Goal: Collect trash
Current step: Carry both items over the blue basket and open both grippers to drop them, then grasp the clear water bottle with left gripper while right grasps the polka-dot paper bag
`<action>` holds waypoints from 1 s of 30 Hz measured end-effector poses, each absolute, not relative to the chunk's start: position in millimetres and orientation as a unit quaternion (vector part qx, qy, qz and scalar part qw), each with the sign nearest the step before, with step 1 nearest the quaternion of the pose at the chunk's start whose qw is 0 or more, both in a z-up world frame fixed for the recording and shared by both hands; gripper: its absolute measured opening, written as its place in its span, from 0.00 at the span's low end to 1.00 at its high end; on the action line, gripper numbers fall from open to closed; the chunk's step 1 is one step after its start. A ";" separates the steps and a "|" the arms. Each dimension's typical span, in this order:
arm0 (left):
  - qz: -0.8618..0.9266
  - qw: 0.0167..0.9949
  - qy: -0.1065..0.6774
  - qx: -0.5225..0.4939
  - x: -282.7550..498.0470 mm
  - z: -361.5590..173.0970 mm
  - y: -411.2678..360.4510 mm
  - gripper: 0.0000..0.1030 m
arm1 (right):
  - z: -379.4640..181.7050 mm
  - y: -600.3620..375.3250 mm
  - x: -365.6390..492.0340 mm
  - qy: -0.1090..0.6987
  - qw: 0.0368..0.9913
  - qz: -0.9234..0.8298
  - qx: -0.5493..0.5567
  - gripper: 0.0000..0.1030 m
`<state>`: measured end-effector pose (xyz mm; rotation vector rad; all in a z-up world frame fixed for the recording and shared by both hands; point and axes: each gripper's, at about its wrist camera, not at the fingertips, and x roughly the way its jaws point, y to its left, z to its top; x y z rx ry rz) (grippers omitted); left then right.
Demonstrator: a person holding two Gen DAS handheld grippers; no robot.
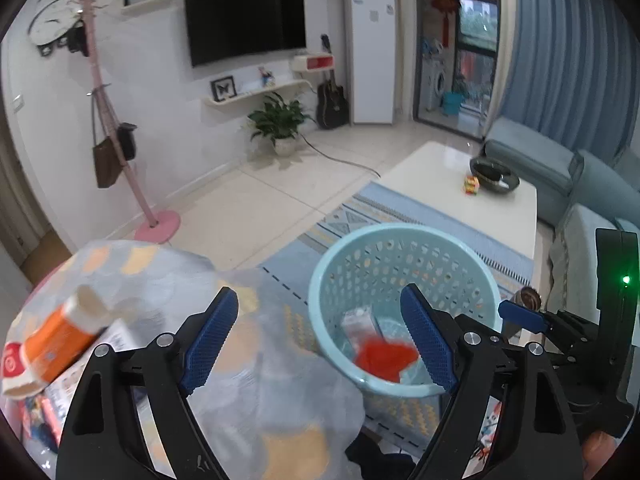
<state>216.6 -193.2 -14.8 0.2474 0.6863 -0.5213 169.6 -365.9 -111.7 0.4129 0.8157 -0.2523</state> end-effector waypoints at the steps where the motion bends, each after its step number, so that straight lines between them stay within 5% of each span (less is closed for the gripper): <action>1: -0.250 0.905 0.327 0.111 211.2 -10.0 -184.0 0.79 | -104.3 -357.8 166.6 0.386 0.895 -0.116 0.190 0.60; 18: -0.138 0.949 0.281 0.045 149.8 29.1 2.9 0.86 | -33.7 -227.4 151.7 0.309 0.945 0.019 0.104 0.60; 30: -0.091 0.929 0.353 0.058 153.3 -16.8 149.1 0.91 | -50.9 -93.7 145.6 0.331 0.928 0.157 0.064 0.60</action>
